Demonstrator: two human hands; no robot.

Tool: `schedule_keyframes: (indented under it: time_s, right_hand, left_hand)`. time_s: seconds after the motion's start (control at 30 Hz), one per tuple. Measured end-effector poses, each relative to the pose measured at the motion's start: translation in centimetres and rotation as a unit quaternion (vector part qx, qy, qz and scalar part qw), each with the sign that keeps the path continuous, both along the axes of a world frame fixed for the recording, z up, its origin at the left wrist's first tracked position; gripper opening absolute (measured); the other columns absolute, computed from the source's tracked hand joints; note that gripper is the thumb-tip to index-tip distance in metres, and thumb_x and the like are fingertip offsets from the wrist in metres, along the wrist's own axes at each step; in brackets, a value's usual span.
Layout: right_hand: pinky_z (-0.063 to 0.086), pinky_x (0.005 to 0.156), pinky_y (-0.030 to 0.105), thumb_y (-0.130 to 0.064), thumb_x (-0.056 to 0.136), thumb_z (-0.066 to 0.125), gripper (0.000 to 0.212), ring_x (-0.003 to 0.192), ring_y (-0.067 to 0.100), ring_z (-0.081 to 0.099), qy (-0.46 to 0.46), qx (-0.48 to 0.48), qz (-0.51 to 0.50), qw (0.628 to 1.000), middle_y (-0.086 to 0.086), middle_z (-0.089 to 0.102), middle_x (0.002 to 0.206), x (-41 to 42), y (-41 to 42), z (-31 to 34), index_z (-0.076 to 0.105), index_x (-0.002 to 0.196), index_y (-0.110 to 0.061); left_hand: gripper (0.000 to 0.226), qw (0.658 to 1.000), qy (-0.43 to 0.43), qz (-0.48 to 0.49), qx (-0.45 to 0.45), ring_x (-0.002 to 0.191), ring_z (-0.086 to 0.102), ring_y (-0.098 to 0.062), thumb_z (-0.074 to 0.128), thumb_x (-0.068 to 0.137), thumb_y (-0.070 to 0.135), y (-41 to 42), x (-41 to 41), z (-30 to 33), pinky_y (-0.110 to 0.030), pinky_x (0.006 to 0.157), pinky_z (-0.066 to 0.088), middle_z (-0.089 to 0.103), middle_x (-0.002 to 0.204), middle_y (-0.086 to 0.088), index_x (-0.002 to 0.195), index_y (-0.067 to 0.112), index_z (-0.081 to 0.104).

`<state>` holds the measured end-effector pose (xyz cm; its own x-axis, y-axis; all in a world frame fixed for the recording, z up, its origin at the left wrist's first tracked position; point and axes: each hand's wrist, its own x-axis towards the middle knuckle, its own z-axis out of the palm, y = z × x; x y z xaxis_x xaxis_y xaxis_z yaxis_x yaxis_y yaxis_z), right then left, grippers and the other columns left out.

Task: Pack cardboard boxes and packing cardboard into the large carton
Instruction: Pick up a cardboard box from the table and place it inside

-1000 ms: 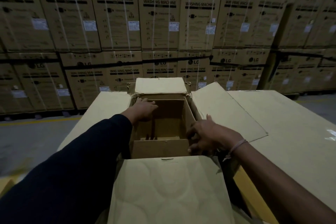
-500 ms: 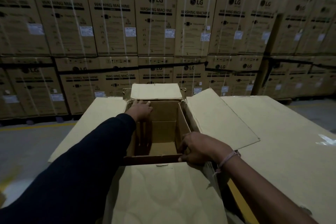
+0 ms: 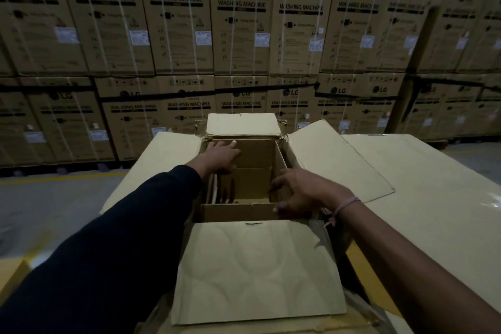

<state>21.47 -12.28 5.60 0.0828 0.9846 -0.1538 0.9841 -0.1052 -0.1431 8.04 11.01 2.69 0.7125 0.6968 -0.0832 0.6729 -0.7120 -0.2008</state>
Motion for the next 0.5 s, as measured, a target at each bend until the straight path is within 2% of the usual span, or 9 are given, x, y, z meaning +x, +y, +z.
schedule_keyframes:
  time_s: [0.13, 0.23, 0.33, 0.43, 0.5]
  right_hand:
    - [0.044, 0.115, 0.046, -0.055, 0.087, 0.076, 0.07, 0.146, 0.031, 0.04, 0.021, 0.005, -0.013, 1.0, 0.003, 0.034, 0.164, 0.5, 0.7, -0.1, 0.053, 0.149, -0.033]
    - [0.045, 0.113, 0.044, -0.062, 0.087, 0.073, 0.078, 0.143, 0.029, 0.043, 0.042, 0.023, -0.014, 0.999, 0.003, 0.038, 0.16, 1.0, 1.4, -0.6, 0.047, 0.154, -0.032]
    - [0.042, 0.115, 0.045, -0.071, 0.085, 0.068, 0.089, 0.146, 0.03, 0.04, 0.049, 0.042, -0.023, 0.998, 0.003, 0.033, 0.164, 1.6, 2.1, -1.4, 0.039, 0.16, -0.031]
    - [0.03, 0.122, 0.052, -0.081, 0.082, 0.061, 0.1, 0.156, 0.033, 0.023, 0.051, 0.037, -0.036, 0.997, 0.004, 0.019, 0.172, 2.4, 2.7, -2.5, 0.026, 0.164, -0.036]
    - [0.016, 0.126, 0.056, -0.086, 0.082, 0.053, 0.103, 0.16, 0.034, 0.007, 0.038, 0.042, -0.05, 0.997, 0.005, 0.007, 0.175, 3.0, 3.2, -3.3, 0.016, 0.166, -0.038]
  left_hand:
    - [0.066, 0.999, -0.042, -0.004, -0.012, 0.159, 0.008, -0.036, 0.053, 0.104, 0.043, -0.1, -1.3, -0.1, -0.057, 0.128, 0.01, 0.005, 0.174, -0.006, 0.162, 0.03, 0.027]
    - [0.069, 0.998, -0.066, -0.009, -0.008, 0.159, 0.005, -0.038, 0.052, 0.104, 0.045, -0.4, -2.6, -0.7, -0.056, 0.128, 0.009, 0.001, 0.174, -0.01, 0.164, 0.028, 0.021]
    - [0.072, 0.997, -0.082, -0.008, -0.01, 0.159, 0.003, -0.039, 0.051, 0.104, 0.047, -0.8, -3.8, -1.2, -0.056, 0.128, 0.005, -0.004, 0.173, -0.012, 0.165, 0.028, 0.017]
    - [0.074, 0.996, -0.088, -0.001, -0.013, 0.159, -0.001, -0.039, 0.048, 0.104, 0.051, -1.1, -4.8, -1.7, -0.056, 0.127, 0.003, -0.006, 0.173, -0.013, 0.166, 0.028, 0.014]
    - [0.076, 0.995, -0.097, 0.011, -0.016, 0.159, -0.005, -0.038, 0.045, 0.104, 0.055, -1.4, -5.2, -1.9, -0.056, 0.126, 0.0, -0.009, 0.173, -0.015, 0.166, 0.027, 0.011]
